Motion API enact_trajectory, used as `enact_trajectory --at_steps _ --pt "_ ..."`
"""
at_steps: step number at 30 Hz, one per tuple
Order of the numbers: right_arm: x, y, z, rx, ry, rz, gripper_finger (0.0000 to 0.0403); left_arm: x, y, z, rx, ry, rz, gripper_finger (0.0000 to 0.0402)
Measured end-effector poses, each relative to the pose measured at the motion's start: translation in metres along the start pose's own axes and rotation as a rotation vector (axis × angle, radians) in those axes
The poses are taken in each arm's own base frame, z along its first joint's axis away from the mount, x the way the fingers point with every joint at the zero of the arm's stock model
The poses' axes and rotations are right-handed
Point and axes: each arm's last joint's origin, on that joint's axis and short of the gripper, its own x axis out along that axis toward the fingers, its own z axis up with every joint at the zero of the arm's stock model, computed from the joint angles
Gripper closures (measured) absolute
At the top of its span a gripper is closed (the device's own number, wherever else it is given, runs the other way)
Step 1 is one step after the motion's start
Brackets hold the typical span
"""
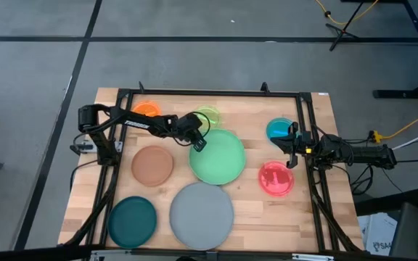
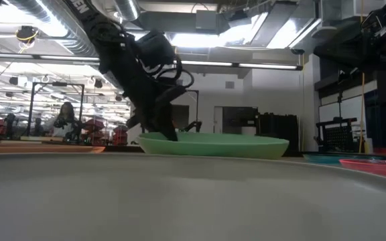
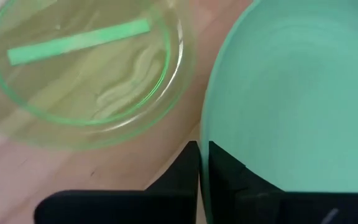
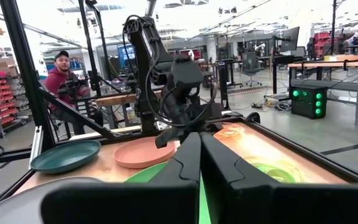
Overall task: Stack plastic plates
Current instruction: Stack the green plate on top of the gray plate
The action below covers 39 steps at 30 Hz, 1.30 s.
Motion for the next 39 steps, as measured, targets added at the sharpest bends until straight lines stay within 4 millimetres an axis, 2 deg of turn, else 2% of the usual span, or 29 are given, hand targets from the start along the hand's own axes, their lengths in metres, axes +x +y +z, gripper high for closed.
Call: enact_trajectory --at_steps 6,12,19,27,34,39 --pt "0.000 0.000 0.000 0.000 0.000 0.000 0.0398 -0.021 -0.009 0.009 0.032 -0.066 -0.038 0.0394" --pt "0.000 0.000 0.000 0.000 0.000 0.002 0.0397 -0.054 -0.023 0.018 0.061 -0.155 -0.112 0.0394" --pt "0.000 0.000 0.000 0.000 0.000 0.002 0.0397 -0.086 -0.043 0.013 0.109 -0.177 -0.228 0.0394" --pt "0.000 0.000 0.000 0.001 0.001 0.003 0.0398 -0.100 -0.072 -0.012 0.205 -0.086 -0.336 0.0394" --pt "0.000 0.000 0.000 0.001 -0.001 0.003 0.0397 -0.109 -0.094 -0.045 0.316 0.031 -0.367 0.0394" --pt "0.000 0.000 0.000 0.001 -0.001 0.004 0.0398 -0.114 -0.110 -0.064 0.369 0.048 -0.399 0.0394"
